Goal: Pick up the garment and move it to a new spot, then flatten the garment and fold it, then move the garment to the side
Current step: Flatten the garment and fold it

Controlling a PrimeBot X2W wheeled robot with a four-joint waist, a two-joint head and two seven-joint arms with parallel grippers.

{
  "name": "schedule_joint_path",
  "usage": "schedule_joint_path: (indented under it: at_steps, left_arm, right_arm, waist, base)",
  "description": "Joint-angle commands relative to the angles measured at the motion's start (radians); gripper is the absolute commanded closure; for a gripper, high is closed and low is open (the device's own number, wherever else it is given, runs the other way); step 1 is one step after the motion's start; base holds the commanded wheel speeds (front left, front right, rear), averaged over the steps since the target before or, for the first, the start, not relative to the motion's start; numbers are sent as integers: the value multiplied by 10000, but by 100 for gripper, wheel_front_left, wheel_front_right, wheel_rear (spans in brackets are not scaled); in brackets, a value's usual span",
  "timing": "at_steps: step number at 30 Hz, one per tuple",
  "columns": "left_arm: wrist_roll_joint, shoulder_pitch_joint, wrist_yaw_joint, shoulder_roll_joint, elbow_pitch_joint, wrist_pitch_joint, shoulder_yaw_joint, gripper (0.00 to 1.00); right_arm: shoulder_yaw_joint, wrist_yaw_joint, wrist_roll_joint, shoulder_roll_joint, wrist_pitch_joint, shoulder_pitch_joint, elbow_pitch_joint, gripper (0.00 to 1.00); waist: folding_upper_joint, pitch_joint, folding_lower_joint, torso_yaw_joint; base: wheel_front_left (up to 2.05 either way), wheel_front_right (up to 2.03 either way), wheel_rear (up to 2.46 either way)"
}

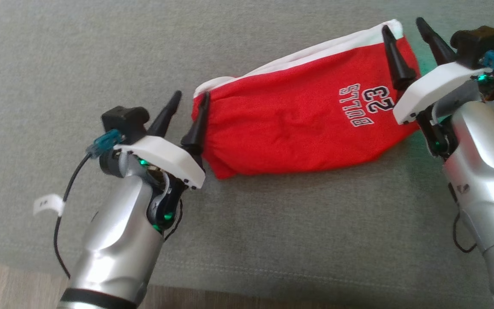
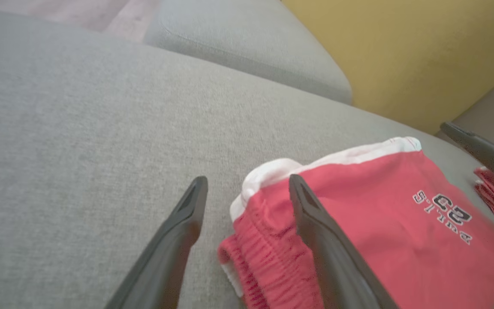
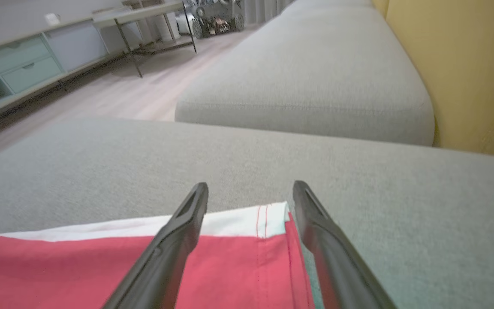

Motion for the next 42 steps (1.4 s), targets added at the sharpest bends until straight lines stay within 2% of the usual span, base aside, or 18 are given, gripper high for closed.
schedule_joint_path:
  at_steps: [1,7,14,21,29,35,42]
  left_arm:
    - [24,7,142,240,-417,-306,390,0]
    - [530,840,780,684,-1821,-721,1030,0]
    - [1281,1965,1445,1281,-3983,-747,1713,0]
    - [1523,2806,1611,1686,-4710,-638,1715,0]
    - [1656,3456,1803,1943,-4828,-439,1619,0]
    - [1664,3556,1806,2076,-4784,-356,1567,0]
    - [1622,3569,1803,2098,-4722,-330,1488,0]
  right_arm:
    - [198,-9,53,140,-430,-131,-401,0]
    - [-128,-9,-315,112,-1149,562,-1254,0]
    - [-1433,-9,-996,374,-890,2197,-2904,0]
    - [-2315,-9,-1707,720,-53,4008,-4910,0]
    - [-3090,-9,-2290,1346,990,6107,-7212,0]
    - [-3317,-9,-2421,1575,1400,6659,-7949,0]
    - [-3376,-9,-2474,1649,1537,6804,-8235,0]
  waist:
    - [0,-184,0,-204]
    - [0,-717,0,-638]
    - [0,-1189,0,-1098]
    - [0,-1501,0,-1344]
    - [0,-1677,0,-1473]
    - [0,-1678,0,-1529]
    - [0,-1708,0,-1496]
  base:
    - [0,0,0]
    - [0,0,0]
    - [0,0,0]
    - [0,0,0]
    - [0,0,0]
    - [0,0,0]
    - [0,0,0]
